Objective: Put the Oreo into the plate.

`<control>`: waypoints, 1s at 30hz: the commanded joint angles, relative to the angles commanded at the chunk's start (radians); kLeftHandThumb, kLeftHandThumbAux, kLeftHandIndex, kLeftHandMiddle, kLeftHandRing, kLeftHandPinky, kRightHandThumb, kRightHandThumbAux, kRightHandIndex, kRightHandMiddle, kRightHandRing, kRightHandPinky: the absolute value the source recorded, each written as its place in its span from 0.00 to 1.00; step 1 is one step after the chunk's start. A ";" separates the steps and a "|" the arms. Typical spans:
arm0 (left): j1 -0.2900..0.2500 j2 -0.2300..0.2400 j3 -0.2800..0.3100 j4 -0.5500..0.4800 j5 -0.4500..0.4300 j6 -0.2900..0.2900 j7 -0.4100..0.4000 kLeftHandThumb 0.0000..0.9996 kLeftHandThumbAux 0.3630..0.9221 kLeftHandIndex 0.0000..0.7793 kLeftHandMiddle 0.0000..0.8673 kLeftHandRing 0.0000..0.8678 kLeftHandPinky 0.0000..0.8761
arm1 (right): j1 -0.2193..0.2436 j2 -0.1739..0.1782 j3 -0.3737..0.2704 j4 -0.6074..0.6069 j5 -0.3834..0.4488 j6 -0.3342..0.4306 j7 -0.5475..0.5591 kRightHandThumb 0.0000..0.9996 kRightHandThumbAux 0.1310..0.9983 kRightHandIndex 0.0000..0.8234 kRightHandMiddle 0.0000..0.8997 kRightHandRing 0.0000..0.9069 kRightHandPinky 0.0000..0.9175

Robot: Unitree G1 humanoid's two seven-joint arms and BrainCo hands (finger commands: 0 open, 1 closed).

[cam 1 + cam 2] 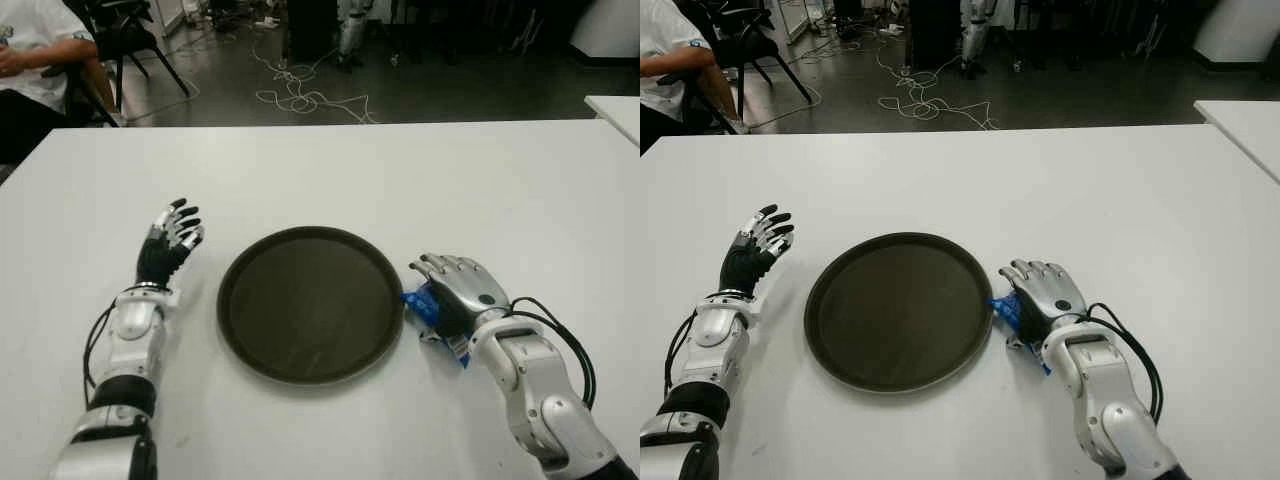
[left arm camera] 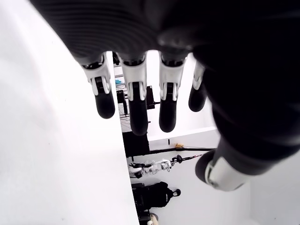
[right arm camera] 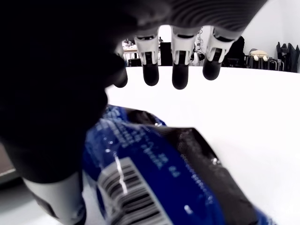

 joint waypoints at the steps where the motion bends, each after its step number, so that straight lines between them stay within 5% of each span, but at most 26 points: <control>1: 0.000 0.000 0.000 0.000 0.001 0.000 0.002 0.12 0.61 0.18 0.24 0.21 0.15 | 0.002 -0.003 -0.001 -0.004 0.001 -0.002 0.002 0.00 0.78 0.10 0.13 0.13 0.10; 17: 0.008 0.000 0.002 -0.025 -0.004 0.017 -0.005 0.11 0.65 0.17 0.24 0.21 0.15 | 0.046 -0.041 -0.022 -0.058 0.030 -0.046 -0.007 0.00 0.73 0.12 0.18 0.20 0.20; 30: 0.010 0.004 0.004 -0.031 -0.012 0.010 -0.022 0.12 0.65 0.16 0.23 0.20 0.16 | 0.056 -0.070 -0.026 -0.075 0.050 -0.077 0.017 0.00 0.76 0.14 0.35 0.41 0.35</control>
